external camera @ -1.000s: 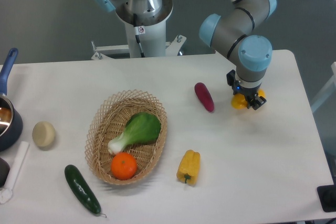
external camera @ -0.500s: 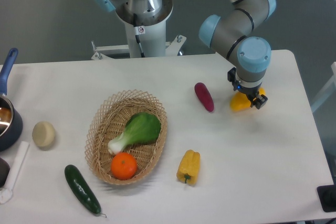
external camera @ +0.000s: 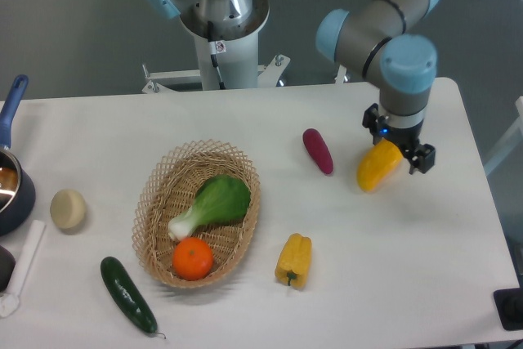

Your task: Place the mango on the table

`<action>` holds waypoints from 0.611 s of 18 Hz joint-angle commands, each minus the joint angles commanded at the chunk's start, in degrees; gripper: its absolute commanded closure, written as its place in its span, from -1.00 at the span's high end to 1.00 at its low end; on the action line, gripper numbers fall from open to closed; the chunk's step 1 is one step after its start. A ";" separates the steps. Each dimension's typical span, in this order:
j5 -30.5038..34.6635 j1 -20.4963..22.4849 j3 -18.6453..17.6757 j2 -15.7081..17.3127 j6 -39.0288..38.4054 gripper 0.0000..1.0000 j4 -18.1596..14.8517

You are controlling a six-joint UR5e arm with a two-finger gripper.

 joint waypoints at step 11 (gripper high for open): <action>-5.80 7.20 11.52 3.52 6.91 1.00 -18.00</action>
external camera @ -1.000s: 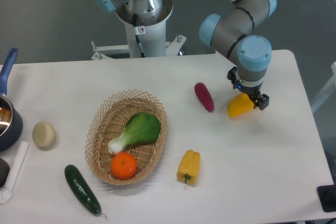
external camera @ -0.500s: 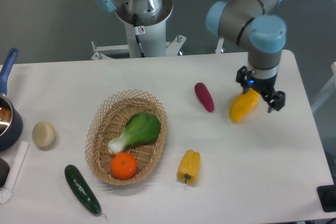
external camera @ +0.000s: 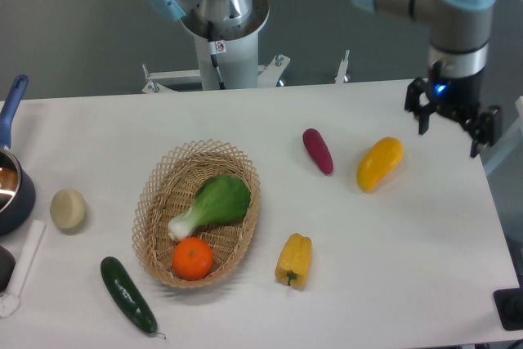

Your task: Place the mango on the table

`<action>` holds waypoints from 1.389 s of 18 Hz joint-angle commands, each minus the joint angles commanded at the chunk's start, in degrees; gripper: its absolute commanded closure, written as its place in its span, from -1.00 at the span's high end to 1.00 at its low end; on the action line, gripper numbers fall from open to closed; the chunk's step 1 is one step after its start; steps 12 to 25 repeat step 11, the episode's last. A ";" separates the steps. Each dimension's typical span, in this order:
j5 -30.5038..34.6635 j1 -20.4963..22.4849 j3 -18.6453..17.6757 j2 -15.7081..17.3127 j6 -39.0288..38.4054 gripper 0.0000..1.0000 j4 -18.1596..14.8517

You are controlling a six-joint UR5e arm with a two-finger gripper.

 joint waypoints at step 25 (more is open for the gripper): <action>-8.70 11.79 -0.09 4.14 17.34 1.00 -10.04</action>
